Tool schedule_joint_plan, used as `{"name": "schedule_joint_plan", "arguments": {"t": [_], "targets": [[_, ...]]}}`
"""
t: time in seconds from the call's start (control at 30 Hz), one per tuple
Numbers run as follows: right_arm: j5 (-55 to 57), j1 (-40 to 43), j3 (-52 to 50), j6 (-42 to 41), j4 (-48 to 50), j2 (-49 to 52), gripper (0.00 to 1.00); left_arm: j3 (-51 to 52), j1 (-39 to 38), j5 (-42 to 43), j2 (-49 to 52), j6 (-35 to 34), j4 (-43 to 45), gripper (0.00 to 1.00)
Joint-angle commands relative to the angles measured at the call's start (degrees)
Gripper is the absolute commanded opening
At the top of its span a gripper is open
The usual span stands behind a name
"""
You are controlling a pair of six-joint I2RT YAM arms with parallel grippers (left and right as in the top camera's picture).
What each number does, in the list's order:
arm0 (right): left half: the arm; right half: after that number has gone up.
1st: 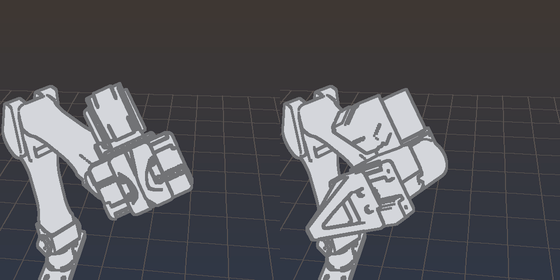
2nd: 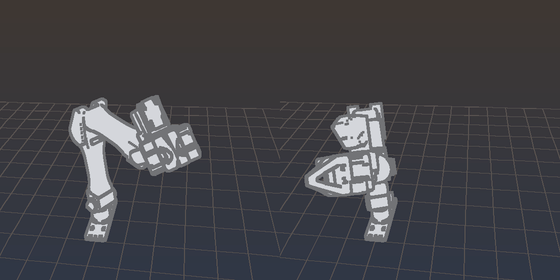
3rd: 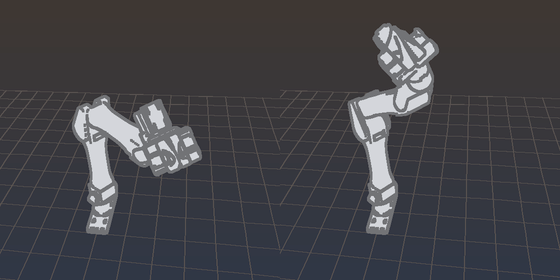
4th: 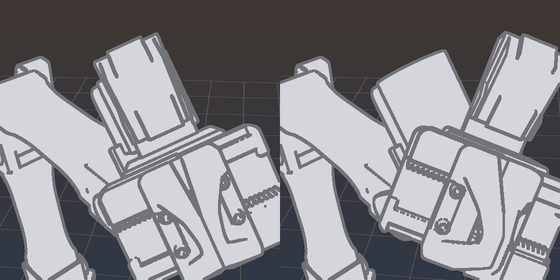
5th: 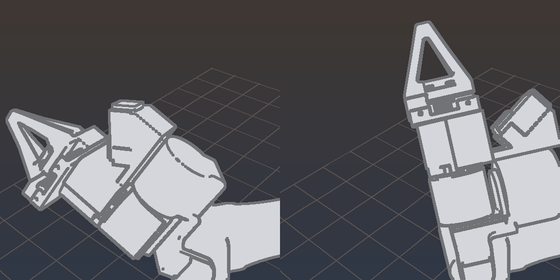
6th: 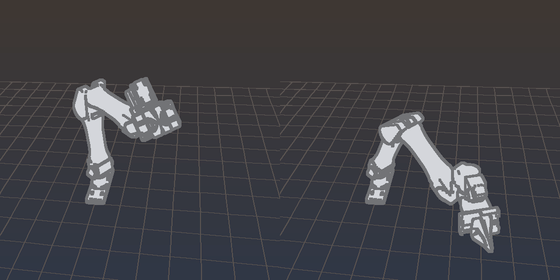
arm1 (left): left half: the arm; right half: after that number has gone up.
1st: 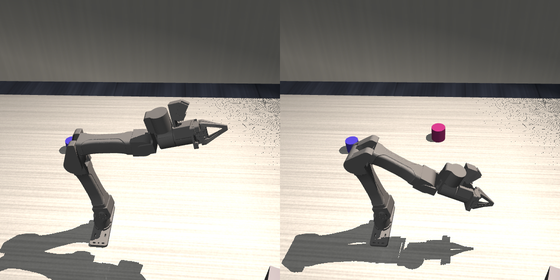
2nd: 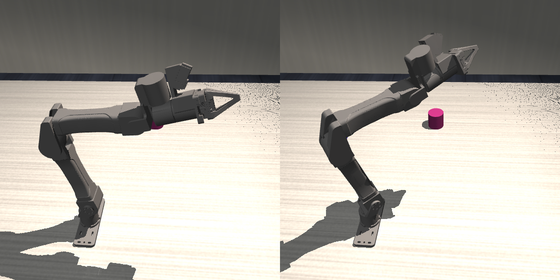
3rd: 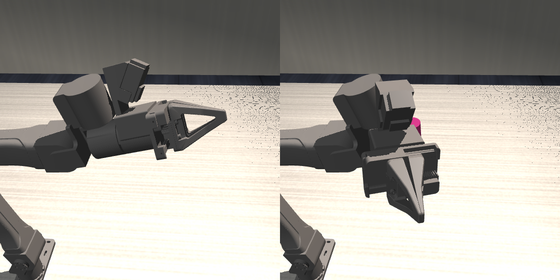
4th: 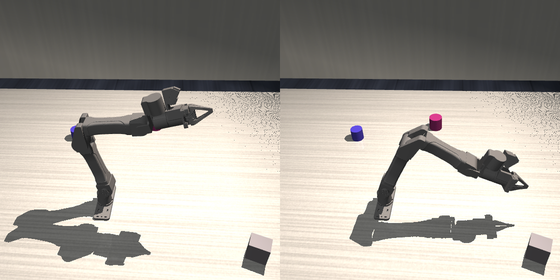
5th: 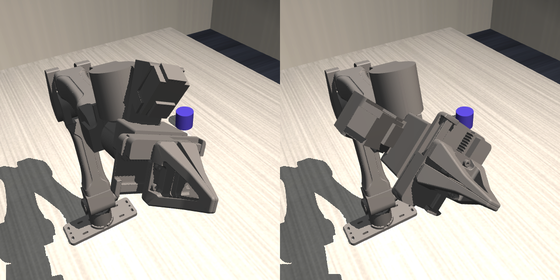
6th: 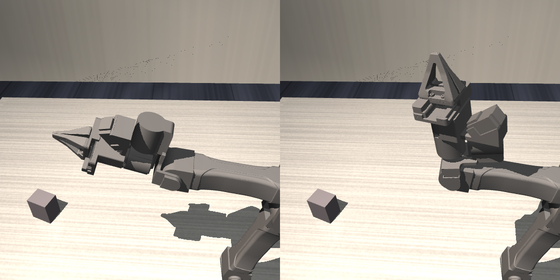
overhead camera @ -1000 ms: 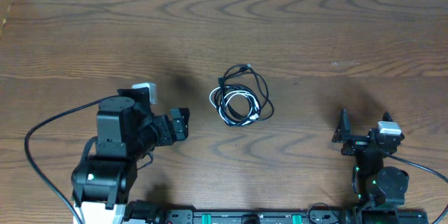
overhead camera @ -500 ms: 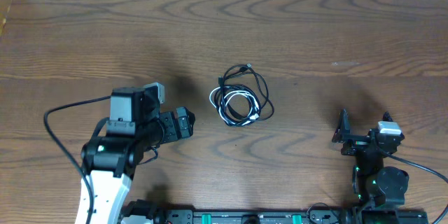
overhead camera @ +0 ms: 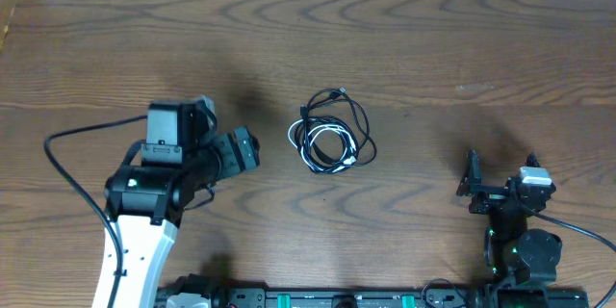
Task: Untangle cables
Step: 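Move the left gripper forward over the black and white cable bundle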
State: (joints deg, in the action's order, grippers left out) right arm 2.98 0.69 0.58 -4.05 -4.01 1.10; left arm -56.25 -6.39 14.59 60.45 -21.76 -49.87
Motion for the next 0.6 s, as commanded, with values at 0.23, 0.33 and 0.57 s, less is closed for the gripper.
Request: {"name": "schedule_joint_plan", "arguments": {"t": [0.23,0.33,0.57], "targets": [[-0.13,0.5,-0.26,0.48,-0.02,0.09,0.99,-1.18,-11.26,-5.27,10.69,-2.58,7.19,0.96],[-0.13,0.5,-0.26,0.48,-0.02,0.09,0.99,-1.18,-13.84,-7.32,14.88,-2.6,10.23,0.96],[-0.15,0.5,-0.26,0.48,-0.02,0.09,0.99,-1.16,-16.96,-8.74,23.52,-2.58,13.86,0.96]]}}
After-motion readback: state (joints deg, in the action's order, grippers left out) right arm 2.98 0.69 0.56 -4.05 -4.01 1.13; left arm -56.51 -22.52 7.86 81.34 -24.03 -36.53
